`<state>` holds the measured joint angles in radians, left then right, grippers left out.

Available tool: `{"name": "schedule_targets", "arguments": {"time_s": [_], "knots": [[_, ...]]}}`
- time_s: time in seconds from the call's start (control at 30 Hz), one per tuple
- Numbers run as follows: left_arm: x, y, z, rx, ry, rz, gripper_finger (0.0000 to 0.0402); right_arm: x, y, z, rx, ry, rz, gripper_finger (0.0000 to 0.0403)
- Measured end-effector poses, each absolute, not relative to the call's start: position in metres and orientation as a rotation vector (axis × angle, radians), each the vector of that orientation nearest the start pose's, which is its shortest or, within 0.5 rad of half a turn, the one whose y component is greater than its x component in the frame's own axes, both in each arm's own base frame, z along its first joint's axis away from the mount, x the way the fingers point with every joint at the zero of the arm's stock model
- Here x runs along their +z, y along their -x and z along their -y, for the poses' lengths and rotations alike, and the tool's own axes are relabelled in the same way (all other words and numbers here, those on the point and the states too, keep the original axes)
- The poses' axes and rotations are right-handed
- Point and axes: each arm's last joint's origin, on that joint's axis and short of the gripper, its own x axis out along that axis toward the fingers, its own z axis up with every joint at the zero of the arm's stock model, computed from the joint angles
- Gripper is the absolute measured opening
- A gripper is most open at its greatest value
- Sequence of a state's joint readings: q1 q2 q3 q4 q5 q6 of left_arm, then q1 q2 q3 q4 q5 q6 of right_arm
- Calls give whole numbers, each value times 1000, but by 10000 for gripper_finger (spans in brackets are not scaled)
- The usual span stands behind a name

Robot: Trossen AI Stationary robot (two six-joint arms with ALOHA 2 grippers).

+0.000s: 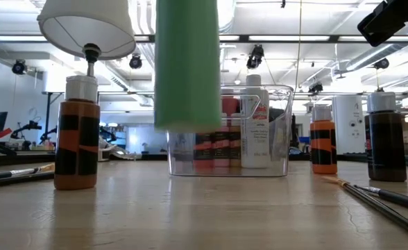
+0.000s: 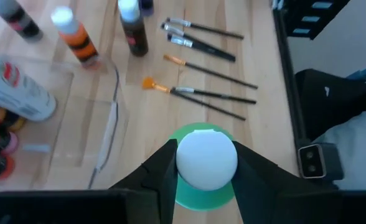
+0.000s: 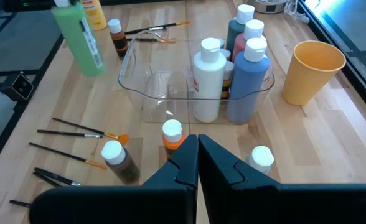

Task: Pick & Place Paint Supplies
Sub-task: Put the green paint bottle into the transparent bin

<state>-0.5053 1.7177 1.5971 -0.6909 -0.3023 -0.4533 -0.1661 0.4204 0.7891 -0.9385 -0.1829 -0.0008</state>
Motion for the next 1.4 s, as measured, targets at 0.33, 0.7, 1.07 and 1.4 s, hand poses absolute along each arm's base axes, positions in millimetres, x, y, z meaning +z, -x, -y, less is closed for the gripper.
{"name": "schedule_targets", "arguments": {"time_s": [0.33,0.7,1.07,1.4], "knots": [[398,-322,164,41,28,-661,128,304,-67,6,17,-98,-561,8],[437,-322,131,258,-9,-534,128,304,-67,6,17,-98,-561,8],[437,-336,90,382,18,-543,128,304,-67,6,17,-98,-561,8],[435,-338,79,401,34,-556,128,304,-67,6,17,-98,-561,8]]}}
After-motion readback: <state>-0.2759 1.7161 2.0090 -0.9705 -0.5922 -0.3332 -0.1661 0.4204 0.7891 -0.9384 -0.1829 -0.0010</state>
